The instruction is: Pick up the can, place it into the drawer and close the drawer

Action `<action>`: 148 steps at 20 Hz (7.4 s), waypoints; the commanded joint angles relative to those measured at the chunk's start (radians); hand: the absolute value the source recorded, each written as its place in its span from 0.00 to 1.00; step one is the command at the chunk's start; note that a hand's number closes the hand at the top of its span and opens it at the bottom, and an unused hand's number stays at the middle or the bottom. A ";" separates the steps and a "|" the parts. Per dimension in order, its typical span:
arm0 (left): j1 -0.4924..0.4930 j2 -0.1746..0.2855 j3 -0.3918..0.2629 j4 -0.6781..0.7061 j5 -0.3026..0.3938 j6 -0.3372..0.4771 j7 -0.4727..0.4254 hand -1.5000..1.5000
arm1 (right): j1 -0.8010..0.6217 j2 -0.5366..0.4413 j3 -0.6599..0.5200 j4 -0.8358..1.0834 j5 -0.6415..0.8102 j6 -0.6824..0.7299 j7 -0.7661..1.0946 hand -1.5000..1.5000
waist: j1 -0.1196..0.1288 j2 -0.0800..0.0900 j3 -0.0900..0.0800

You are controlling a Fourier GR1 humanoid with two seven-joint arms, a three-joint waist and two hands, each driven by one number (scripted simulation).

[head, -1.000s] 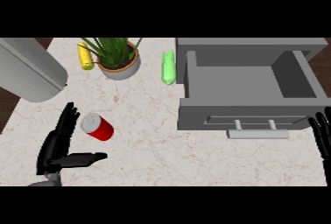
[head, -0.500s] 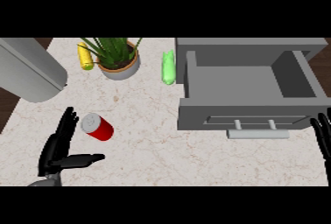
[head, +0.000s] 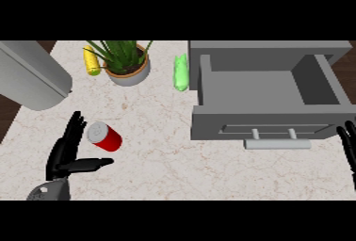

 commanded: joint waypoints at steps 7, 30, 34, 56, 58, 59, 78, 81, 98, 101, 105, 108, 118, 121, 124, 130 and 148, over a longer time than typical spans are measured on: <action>-0.062 -0.032 -0.026 0.051 0.012 0.037 0.002 0.00 | -0.017 -0.008 0.008 0.020 0.015 0.006 0.004 0.00 | 0.001 0.000 0.000; -0.288 -0.037 -0.015 0.341 0.038 0.003 -0.144 1.00 | 0.102 0.025 0.032 -0.133 -0.039 0.009 0.035 0.00 | -0.009 0.001 0.000; -0.206 -0.098 -0.074 0.134 0.052 0.019 -0.019 1.00 | 0.053 -0.003 -0.037 -0.115 -0.071 0.017 0.071 0.00 | 0.002 -0.002 0.000; -0.176 -0.120 -0.179 -0.406 0.057 0.174 0.331 1.00 | 0.059 0.003 -0.071 -0.067 -0.092 0.039 0.007 0.00 | 0.002 -0.004 0.001; -0.180 -0.108 -0.200 -0.452 0.046 0.161 0.359 1.00 | 0.053 0.025 -0.023 -0.135 -0.066 0.007 0.076 0.00 | 0.003 -0.003 0.001; -0.197 -0.128 -0.216 -0.444 0.026 0.180 0.343 1.00 | 0.043 0.025 -0.027 -0.100 -0.050 0.010 0.035 0.00 | 0.002 -0.002 0.001; -0.731 -0.169 -0.409 -0.365 -0.003 0.474 0.723 1.00 | 0.036 -0.031 -0.124 -0.062 -0.143 0.058 0.021 0.00 | -0.011 0.000 0.001; -0.873 -0.169 -0.356 -0.210 0.021 0.492 0.683 1.00 | 0.080 -0.003 -0.092 -0.075 -0.102 0.053 -0.005 0.00 | -0.020 0.002 0.001; -1.270 -0.169 -0.484 0.288 0.217 0.631 0.599 1.00 | -0.026 -0.018 -0.066 -0.048 -0.080 0.026 0.052 0.00 | -0.048 0.011 0.002; -1.293 -0.169 -0.571 0.282 0.309 0.688 0.614 1.00 | -0.030 0.003 -0.041 -0.079 -0.047 -0.002 0.080 0.00 | -0.055 0.010 0.002; -1.316 -0.169 -0.582 0.379 0.307 0.661 0.555 1.00 | -0.029 -0.010 -0.055 -0.037 -0.048 0.020 0.042 0.00 | -0.053 0.011 0.002; -1.336 -0.169 -0.581 0.421 0.374 0.641 0.547 1.00 | -0.022 0.013 -0.031 -0.103 -0.045 -0.005 0.093 0.00 | -0.066 0.013 0.002; -1.345 -0.169 -0.698 0.512 0.447 0.720 0.469 1.00 | -0.094 -0.003 -0.013 -0.019 -0.022 0.005 0.059 0.00 | -0.098 0.024 0.004; -1.359 -0.169 -0.734 0.518 0.450 0.716 0.474 1.00 | -0.127 0.005 -0.027 0.051 0.007 -0.019 0.010 0.00 | -0.079 0.021 0.003; -1.259 -0.169 -0.814 0.481 0.477 0.767 0.446 1.00 | -0.061 -0.008 -0.014 -0.046 -0.025 0.022 0.049 0.00 | -0.113 0.019 0.003; -1.295 -0.169 -0.827 0.569 0.477 0.747 0.397 1.00 | -0.142 -0.014 -0.005 -0.025 -0.003 -0.016 0.093 0.00 | -0.115 0.031 0.003; -1.292 -0.169 -0.834 0.602 0.587 0.847 0.354 0.00 | -0.156 -0.025 0.010 -0.065 0.035 -0.019 0.078 0.00 | -0.118 0.034 0.002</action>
